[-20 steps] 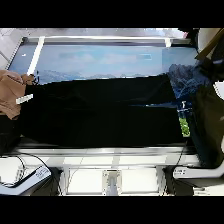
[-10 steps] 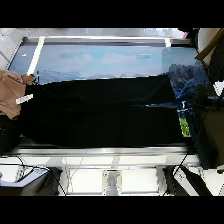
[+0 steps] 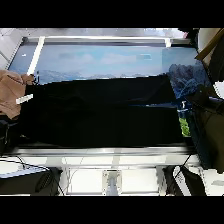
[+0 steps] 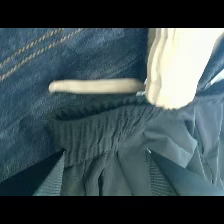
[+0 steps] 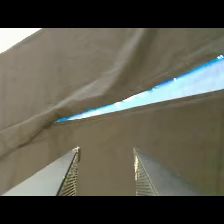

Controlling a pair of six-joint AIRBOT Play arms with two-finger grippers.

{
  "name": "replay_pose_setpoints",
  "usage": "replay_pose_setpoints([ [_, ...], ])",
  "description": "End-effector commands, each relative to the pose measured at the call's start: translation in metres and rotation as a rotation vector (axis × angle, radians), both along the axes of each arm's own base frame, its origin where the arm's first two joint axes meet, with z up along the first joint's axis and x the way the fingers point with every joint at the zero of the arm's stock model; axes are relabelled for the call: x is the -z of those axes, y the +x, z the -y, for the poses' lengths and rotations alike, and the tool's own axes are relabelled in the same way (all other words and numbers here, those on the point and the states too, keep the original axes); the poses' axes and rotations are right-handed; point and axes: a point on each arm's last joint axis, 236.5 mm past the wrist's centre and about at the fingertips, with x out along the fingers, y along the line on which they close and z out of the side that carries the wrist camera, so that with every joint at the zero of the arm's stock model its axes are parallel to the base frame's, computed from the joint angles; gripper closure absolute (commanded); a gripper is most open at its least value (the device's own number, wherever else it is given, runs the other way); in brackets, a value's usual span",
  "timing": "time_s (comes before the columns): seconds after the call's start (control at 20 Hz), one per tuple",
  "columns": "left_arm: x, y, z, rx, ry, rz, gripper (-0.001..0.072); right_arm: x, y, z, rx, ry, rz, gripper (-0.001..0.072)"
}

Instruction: Fold the clothes and pants, and hang the long-sleeved shirts on hangers.

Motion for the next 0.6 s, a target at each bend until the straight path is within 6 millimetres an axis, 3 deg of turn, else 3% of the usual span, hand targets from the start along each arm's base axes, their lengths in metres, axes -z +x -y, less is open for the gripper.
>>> replay_pose_setpoints([
  [0.0,-0.001,0.003,0.005,0.033,-0.018,0.014,0.0214,-0.015,-0.005,-0.006,0.005,0.002,0.044,0.0337],
  [0.3,0.001,-0.025,-0.014,0.077,0.049,-0.139,0.0216,-0.015,-0.007,0.000,0.013,-0.038,0.042,0.0337],
  [0.45,0.004,-0.012,-0.009,0.078,0.020,-0.111,0.0216,-0.016,-0.007,0.001,0.017,-0.040,0.046,0.0337],
  [0.55,0.013,0.002,0.007,0.133,-0.004,-0.108,0.0216,-0.016,-0.006,0.001,0.017,-0.040,0.047,0.0337],
])
